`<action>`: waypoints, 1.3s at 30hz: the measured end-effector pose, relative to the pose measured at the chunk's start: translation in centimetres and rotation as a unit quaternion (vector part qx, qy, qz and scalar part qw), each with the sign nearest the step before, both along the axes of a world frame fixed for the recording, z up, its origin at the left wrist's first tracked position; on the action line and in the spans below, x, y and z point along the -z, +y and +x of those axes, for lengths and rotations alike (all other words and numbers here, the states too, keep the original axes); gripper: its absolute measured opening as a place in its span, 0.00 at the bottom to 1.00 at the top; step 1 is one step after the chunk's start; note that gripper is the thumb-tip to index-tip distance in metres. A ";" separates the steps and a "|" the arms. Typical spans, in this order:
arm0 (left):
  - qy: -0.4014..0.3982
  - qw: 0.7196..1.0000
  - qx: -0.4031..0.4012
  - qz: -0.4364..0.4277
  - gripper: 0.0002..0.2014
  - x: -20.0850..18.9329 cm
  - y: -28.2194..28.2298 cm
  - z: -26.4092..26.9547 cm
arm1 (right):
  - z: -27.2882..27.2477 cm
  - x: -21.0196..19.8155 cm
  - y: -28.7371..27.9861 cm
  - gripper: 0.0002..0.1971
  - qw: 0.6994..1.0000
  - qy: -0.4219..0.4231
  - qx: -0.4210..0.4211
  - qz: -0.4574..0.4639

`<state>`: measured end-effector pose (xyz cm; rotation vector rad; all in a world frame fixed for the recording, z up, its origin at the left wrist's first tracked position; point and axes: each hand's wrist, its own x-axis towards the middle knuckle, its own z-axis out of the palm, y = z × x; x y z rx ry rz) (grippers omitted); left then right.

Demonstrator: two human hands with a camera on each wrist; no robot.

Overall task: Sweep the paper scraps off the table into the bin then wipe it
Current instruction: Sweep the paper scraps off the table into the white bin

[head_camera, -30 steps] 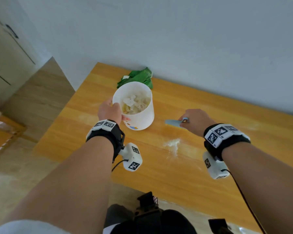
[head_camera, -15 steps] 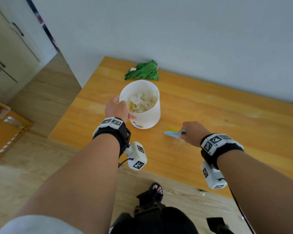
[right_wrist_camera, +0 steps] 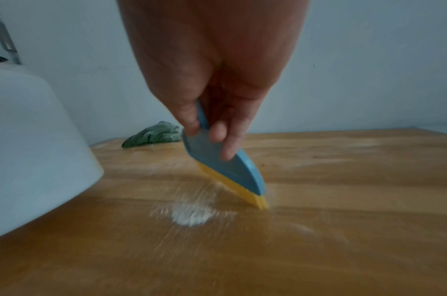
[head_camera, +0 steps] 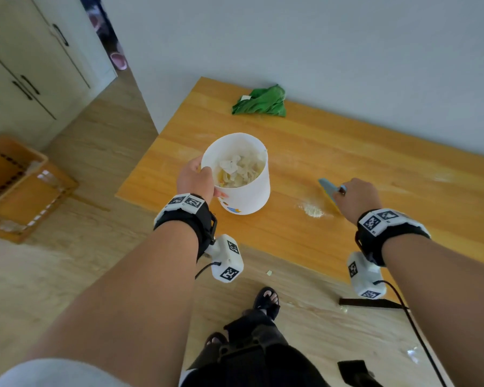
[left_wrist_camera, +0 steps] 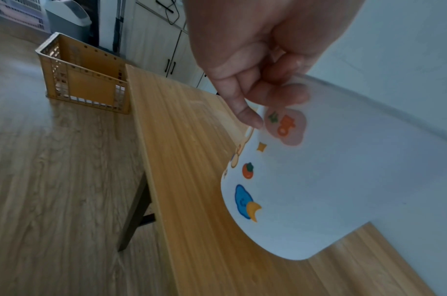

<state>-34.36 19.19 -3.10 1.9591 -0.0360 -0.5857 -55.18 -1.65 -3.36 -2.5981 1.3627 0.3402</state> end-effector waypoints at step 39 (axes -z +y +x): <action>0.017 0.998 0.024 0.060 0.23 1.1 1.7 -2.2 | 3.8 1.8 -0.5 0.15 0.979 0.014 -0.191 0.071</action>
